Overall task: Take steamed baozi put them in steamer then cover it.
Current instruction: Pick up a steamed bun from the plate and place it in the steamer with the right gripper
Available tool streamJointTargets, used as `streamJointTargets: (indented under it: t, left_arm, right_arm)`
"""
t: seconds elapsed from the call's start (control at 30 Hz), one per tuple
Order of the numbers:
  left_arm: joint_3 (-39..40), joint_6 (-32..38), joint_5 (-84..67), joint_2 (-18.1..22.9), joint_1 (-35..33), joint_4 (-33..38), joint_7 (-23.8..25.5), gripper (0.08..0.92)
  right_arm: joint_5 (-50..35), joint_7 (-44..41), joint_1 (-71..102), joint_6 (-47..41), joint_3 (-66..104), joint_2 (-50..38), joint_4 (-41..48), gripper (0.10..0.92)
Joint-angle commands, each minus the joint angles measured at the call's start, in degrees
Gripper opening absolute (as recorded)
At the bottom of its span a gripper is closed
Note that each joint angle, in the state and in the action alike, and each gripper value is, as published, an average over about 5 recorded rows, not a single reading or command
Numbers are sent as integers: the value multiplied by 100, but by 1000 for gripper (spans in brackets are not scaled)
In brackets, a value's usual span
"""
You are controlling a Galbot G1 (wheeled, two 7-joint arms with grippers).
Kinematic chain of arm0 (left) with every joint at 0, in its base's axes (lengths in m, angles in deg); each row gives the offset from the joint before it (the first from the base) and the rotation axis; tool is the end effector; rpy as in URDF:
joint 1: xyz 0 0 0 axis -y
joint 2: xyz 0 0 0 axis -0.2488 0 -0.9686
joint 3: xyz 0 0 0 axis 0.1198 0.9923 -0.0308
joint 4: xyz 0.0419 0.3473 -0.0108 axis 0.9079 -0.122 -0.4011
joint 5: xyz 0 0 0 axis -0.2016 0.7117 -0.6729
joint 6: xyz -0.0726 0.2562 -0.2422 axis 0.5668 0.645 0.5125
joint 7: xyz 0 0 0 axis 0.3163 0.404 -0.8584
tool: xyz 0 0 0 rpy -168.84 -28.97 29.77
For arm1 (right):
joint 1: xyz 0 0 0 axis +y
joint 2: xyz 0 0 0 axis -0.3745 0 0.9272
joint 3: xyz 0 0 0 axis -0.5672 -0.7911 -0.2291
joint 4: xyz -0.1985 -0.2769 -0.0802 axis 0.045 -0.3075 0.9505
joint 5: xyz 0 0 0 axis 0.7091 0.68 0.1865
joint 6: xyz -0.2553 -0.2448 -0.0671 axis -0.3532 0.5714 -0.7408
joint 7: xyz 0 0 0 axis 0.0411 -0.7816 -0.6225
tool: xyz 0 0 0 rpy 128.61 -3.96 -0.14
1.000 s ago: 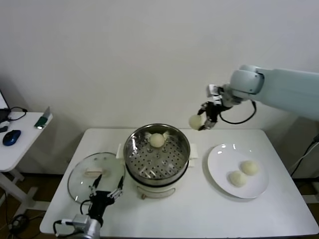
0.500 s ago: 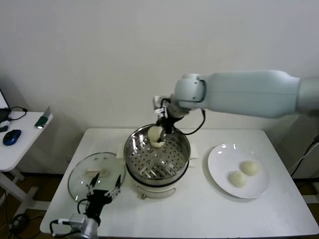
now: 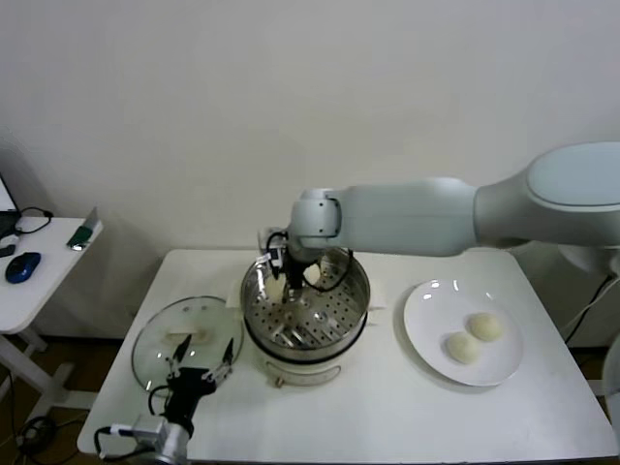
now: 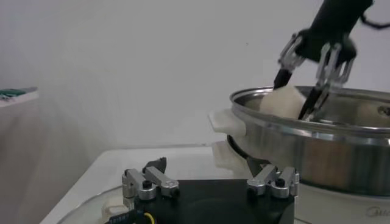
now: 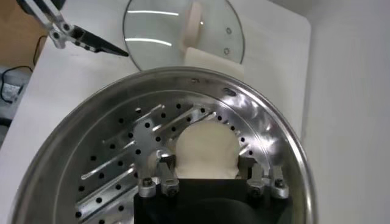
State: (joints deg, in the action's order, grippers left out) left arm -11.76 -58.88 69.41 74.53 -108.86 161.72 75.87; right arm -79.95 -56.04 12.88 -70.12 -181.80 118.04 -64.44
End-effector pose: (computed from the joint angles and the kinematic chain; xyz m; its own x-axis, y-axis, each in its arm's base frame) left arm 0.1673 0.0410 -0.3323 -0.9741 0.0664 0.2163 0.0703 0.9975 0.0103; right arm 0.5091 0.2165 -0.1049 -0.2245 -0.2576 0.9398 -0.9470 -0.1695 -0.2727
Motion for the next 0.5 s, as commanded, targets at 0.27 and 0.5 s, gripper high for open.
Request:
streamJointTargets:
  t: [0.27,0.5]
  left_arm:
    - [7,-7,0,10,2,15,4,823]
    - [-4,-17,6,14,-3,27,7,823]
  right_arm:
    - [141,242,378,-122,39,400,299,705]
    - [142,-48,-121,50,-18,25,-103,818]
